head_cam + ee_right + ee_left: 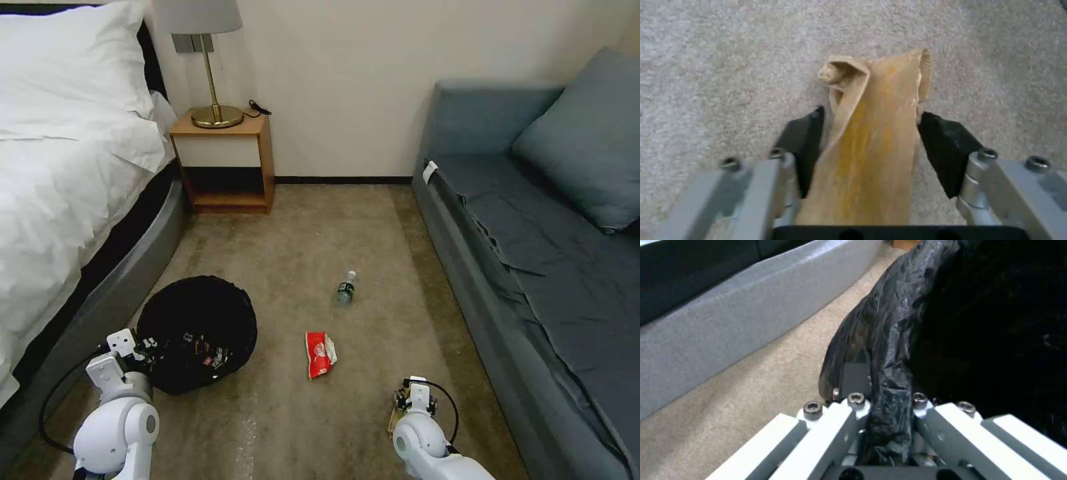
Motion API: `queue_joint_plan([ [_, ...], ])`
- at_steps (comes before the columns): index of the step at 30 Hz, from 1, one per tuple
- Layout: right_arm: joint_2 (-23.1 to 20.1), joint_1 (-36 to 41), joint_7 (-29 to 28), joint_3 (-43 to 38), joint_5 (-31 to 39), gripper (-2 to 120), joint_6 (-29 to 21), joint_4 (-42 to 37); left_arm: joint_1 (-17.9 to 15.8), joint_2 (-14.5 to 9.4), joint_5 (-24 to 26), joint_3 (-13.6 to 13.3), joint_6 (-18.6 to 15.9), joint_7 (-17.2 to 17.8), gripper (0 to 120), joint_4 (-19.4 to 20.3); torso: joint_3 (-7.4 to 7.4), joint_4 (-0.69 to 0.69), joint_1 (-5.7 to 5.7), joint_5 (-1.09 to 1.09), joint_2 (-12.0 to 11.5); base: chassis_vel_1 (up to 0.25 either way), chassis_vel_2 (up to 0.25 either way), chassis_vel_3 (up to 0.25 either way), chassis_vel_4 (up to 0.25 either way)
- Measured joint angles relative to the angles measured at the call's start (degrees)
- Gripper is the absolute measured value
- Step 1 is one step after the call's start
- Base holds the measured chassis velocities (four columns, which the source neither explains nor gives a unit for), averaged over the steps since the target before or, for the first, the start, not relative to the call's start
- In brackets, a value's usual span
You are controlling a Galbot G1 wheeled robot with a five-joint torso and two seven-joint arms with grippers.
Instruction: Pick up the trash bin, then pick up the garbage on the floor and place it into the trash bin.
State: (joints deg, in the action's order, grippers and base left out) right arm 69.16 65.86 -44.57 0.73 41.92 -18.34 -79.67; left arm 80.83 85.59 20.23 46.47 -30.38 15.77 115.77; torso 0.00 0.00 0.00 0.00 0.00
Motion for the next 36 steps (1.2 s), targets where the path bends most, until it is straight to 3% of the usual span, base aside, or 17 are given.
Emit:
queue_joint_plan([
  [14, -2.2, 0.6, -0.2, 0.9, 0.0, 1, 1.0, -4.9, 0.0, 0.0, 0.0, -0.2, 0.0, 0.0, 3, -0.1, 0.0, 0.0, 0.0, 0.0, 0.0, 0.0, 0.0, 0.0, 0.0],
  [27, -6.3, 1.2, 2.2, 2.9, 0.9, 0, 3.9, -14.8, 0.0, 0.1, 0.0, -0.4, 0.2, -0.1, 3, -0.6, 0.0, -0.01, 0.0, 0.0, 0.0, 0.0, 0.0, 0.0, 0.0],
  [36, -9.6, -9.8, 6.4, 14.6, 9.6, 0, 10.7, -26.9, 0.0, 0.2, 0.3, -1.3, 0.3, -0.3, 3, 0.1, 0.0, -0.01, 0.0, 0.0, 0.0, 0.0, 0.0, 0.0, 0.0],
])
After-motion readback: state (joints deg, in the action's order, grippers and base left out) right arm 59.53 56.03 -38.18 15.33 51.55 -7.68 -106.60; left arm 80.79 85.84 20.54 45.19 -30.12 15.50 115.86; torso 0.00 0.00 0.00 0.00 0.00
